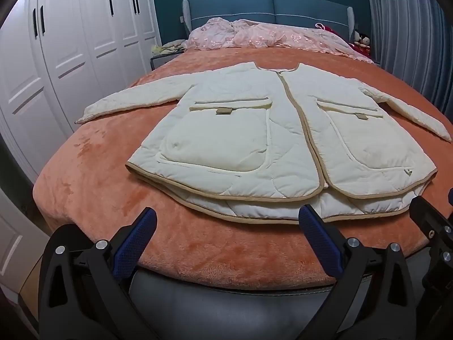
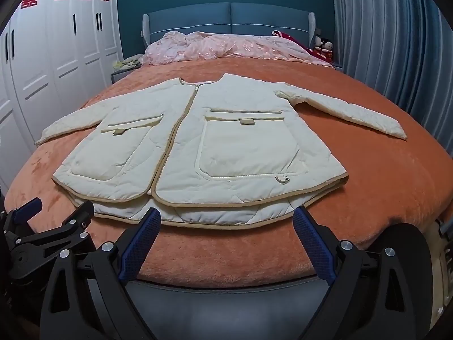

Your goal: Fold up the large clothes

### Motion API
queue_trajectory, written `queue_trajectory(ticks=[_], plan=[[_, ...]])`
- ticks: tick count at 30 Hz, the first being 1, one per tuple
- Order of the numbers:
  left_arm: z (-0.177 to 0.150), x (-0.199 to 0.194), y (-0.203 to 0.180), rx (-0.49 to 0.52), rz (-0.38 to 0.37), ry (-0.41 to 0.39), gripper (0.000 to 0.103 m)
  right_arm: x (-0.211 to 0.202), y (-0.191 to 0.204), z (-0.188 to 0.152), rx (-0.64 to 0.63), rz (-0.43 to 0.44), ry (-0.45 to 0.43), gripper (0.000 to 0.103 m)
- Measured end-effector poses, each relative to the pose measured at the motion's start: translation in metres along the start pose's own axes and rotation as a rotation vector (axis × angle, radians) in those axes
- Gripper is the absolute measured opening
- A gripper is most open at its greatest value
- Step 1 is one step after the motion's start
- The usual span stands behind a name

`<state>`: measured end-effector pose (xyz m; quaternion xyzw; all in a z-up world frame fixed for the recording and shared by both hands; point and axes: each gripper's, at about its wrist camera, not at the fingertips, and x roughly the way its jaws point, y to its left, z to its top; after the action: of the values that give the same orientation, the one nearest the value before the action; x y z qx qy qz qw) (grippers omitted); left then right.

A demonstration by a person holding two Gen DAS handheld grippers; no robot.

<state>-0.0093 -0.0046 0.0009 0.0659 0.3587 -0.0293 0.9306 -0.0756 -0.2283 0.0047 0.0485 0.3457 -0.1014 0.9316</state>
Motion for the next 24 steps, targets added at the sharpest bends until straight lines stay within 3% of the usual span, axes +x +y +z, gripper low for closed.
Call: queue_trajectory(ticks=[24], plan=[[0.0000,-0.0015,0.0018,-0.001,0.006,-0.005,0.098,-0.0055,0.0063,-0.0003,-0.033,0.006,-0.016,0.093]])
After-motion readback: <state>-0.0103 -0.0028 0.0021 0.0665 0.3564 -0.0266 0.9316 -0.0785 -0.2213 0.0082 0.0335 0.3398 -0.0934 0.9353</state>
